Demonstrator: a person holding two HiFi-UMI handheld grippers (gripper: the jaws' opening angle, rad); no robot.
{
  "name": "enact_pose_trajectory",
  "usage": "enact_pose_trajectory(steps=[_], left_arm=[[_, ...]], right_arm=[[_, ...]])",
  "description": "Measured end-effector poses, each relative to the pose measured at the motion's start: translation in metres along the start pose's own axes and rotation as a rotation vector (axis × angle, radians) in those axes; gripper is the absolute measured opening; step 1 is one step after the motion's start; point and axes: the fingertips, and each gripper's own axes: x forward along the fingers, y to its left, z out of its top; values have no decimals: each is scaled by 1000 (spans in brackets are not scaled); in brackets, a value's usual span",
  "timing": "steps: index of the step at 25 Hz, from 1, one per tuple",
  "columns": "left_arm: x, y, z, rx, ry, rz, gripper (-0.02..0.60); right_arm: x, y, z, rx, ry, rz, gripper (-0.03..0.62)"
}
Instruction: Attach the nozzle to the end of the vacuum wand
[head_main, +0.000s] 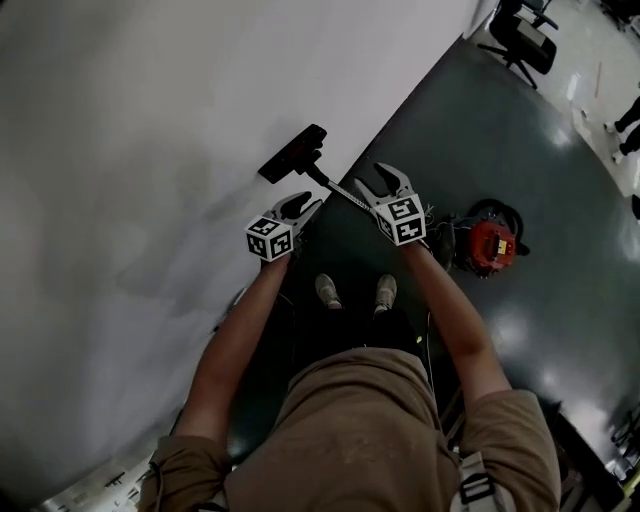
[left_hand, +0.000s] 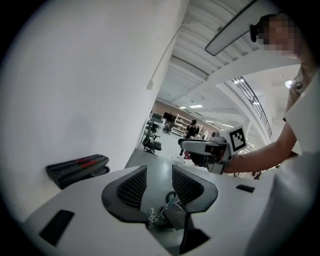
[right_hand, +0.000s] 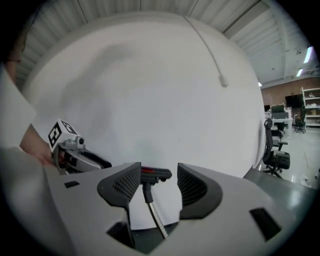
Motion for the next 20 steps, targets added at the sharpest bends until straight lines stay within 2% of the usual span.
enact_pose_trajectory(steps=[3, 6, 12, 15, 20], left_arm=[[-2, -40, 37, 82, -50, -46, 149], [3, -100, 67, 176, -78, -153, 149], [28, -215, 122, 312, -161, -339, 149], [46, -257, 154, 343, -212, -435, 149], [31, -303, 172, 356, -251, -550, 149]], right_arm=[[-67, -12, 52, -8, -98, -34, 227], [-131, -21, 91, -16, -166, -79, 227], [-267, -50, 146, -32, -282, -272, 227], [-332, -63, 159, -43, -314, -412, 227], [-416, -44, 146, -45, -312, -604, 227]])
